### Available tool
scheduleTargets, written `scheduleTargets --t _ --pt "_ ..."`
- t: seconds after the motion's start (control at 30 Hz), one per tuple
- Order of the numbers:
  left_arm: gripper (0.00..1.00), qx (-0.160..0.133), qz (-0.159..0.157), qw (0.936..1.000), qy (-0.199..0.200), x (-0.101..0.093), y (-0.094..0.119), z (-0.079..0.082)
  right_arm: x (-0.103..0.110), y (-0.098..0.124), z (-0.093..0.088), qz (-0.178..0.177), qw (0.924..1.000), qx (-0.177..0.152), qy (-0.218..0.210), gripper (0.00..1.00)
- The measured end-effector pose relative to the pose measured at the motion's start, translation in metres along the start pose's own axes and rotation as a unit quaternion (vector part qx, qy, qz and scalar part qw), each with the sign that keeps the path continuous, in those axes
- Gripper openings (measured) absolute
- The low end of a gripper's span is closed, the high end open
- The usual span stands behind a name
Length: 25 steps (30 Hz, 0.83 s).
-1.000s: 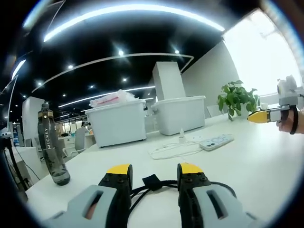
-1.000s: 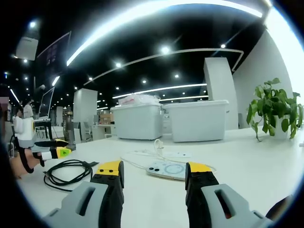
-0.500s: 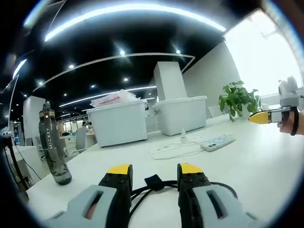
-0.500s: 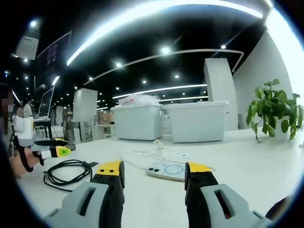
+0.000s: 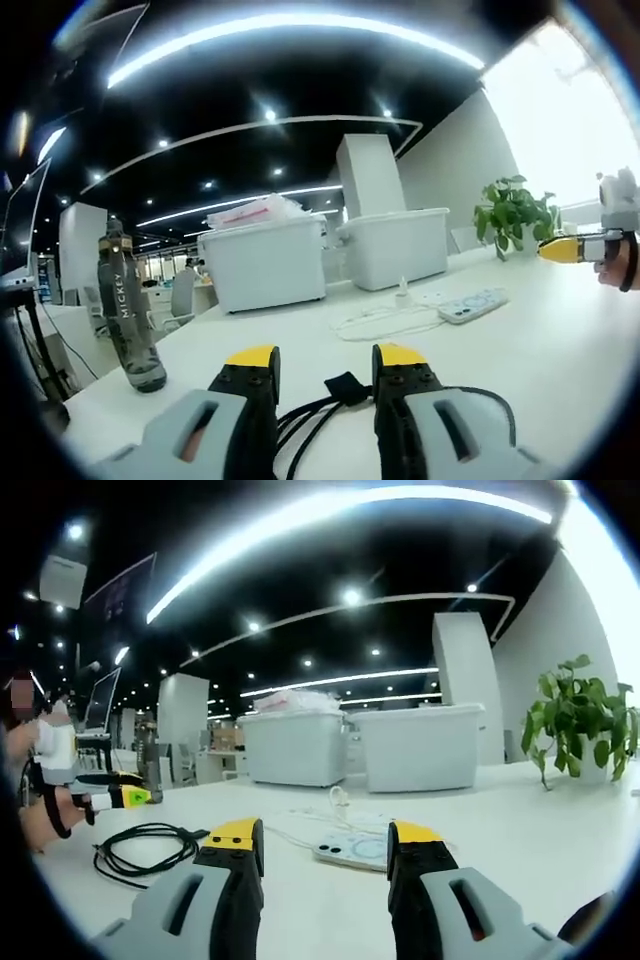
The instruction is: Coil the Type-C to USB data cable on the desktop and secure it with Velcro straps.
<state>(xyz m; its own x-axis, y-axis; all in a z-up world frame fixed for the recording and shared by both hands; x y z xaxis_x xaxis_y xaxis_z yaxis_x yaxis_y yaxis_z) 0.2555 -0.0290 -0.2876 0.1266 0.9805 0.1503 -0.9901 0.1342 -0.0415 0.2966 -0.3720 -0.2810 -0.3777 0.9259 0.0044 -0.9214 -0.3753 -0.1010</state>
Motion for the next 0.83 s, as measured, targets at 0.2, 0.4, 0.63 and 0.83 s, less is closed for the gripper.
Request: scheduleTargets --t 0.2,0.4,0.63,0.83 --pt "0.38 0.005 0.002 1.0 -0.001 0.0018 -0.0007 -0.0015 -0.005 0.0023 0.0026 -0.003 0.9983 -0.005 -0.058 0.49" --pt "0.38 0.003 0.0 0.9996 0.028 0.0067 0.0002 0.0001 -0.0035 0.0029 0.0004 0.002 0.9978 0.007 -0.066 0.49" --pt "0.38 0.002 -0.009 0.9999 0.013 0.0003 0.0 0.0007 0.0007 0.002 -0.0019 0.011 0.9984 0.016 -0.054 0.49" --pt "0.38 0.003 -0.008 0.9998 0.019 0.002 0.0001 0.0008 0.0025 0.002 -0.0022 0.017 0.9984 0.017 -0.052 0.48"
Point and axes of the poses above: the point that each gripper's makers call its tool centre point, and the gripper's own axes: y roughly backward along the fingers, x roughly to its left, z roughly out of its top, the point moved 9 cm from there along y, roughly backward along the fingers, and after that the axes turned 3 degrees about -z, right-handed, at the moved point
